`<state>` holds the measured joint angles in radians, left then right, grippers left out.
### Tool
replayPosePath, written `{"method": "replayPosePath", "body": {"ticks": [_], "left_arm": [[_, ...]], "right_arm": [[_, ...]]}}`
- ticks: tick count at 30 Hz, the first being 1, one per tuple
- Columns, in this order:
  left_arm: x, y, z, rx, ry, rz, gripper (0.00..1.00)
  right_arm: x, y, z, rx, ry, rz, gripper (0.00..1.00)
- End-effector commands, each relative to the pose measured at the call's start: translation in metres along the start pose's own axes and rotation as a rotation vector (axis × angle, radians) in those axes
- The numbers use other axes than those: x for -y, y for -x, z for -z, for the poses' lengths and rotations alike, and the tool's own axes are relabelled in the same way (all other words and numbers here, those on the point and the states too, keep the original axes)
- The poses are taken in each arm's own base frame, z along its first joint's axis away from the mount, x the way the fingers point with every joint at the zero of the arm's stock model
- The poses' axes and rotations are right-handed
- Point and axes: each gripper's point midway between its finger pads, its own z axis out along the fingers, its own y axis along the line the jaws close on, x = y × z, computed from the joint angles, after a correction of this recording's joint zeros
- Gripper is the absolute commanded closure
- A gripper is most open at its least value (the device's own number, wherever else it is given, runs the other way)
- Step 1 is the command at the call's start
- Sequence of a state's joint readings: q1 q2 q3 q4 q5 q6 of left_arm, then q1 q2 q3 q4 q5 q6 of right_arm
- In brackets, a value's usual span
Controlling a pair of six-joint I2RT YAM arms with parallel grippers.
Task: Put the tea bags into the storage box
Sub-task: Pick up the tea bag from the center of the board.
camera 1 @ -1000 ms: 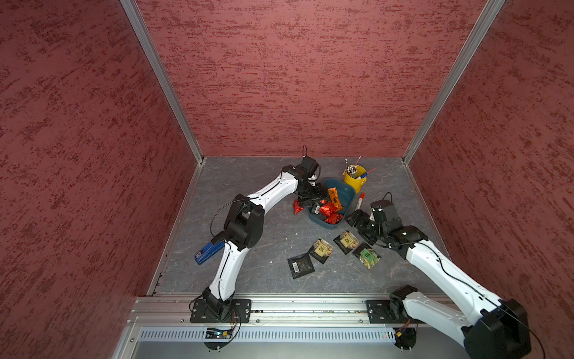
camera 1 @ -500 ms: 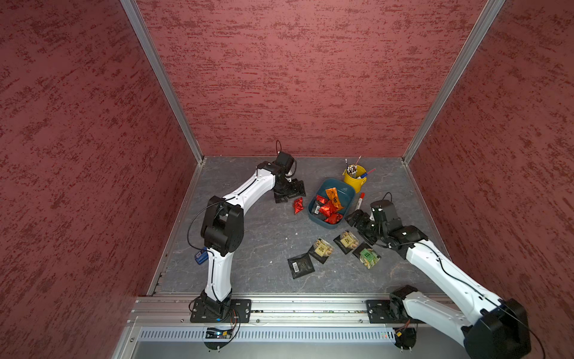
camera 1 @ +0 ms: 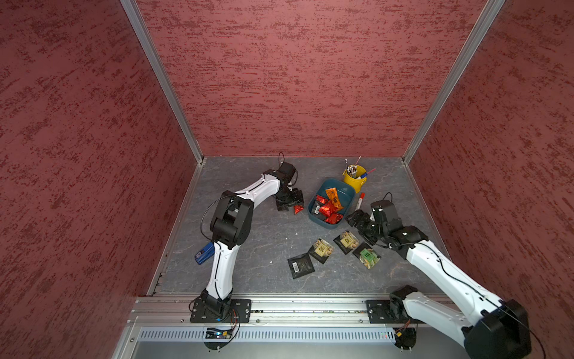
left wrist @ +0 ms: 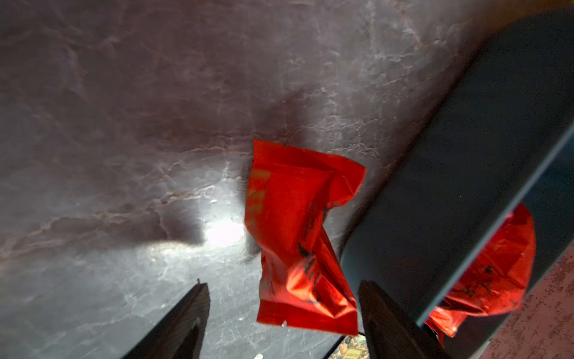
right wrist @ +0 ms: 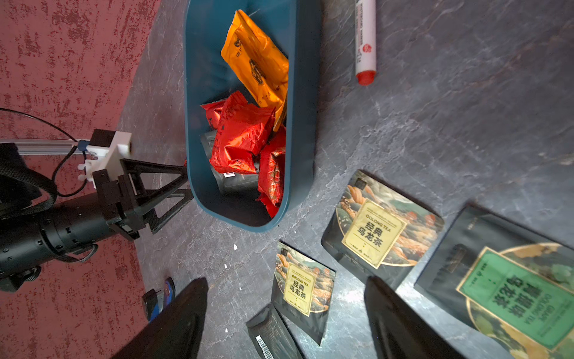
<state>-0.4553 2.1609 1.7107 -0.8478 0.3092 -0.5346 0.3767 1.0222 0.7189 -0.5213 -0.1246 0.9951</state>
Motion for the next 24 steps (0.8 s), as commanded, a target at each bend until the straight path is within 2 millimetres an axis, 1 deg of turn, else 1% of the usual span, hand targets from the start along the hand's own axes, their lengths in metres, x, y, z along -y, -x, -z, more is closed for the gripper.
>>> {"method": "replayPosePath", "body": {"ticks": [1, 4, 12, 24], "left_arm": [[0.0, 0.007, -0.01, 0.005, -0.018, 0.006, 0.22], [0.001, 0.008, -0.015, -0.001, -0.022, 0.01, 0.24], [0.0, 0.006, -0.027, -0.024, -0.019, 0.008, 0.4], [0.002, 0.01, -0.012, 0.009, -0.026, 0.002, 0.65]], "right_arm": [[0.004, 0.006, 0.003, 0.033, -0.017, -0.001, 0.16], [0.005, 0.005, 0.003, 0.031, -0.02, 0.0, 0.16], [0.006, 0.005, 0.0, 0.025, -0.024, 0.0, 0.16], [0.005, 0.006, 0.005, 0.034, -0.02, 0.001, 0.16]]}}
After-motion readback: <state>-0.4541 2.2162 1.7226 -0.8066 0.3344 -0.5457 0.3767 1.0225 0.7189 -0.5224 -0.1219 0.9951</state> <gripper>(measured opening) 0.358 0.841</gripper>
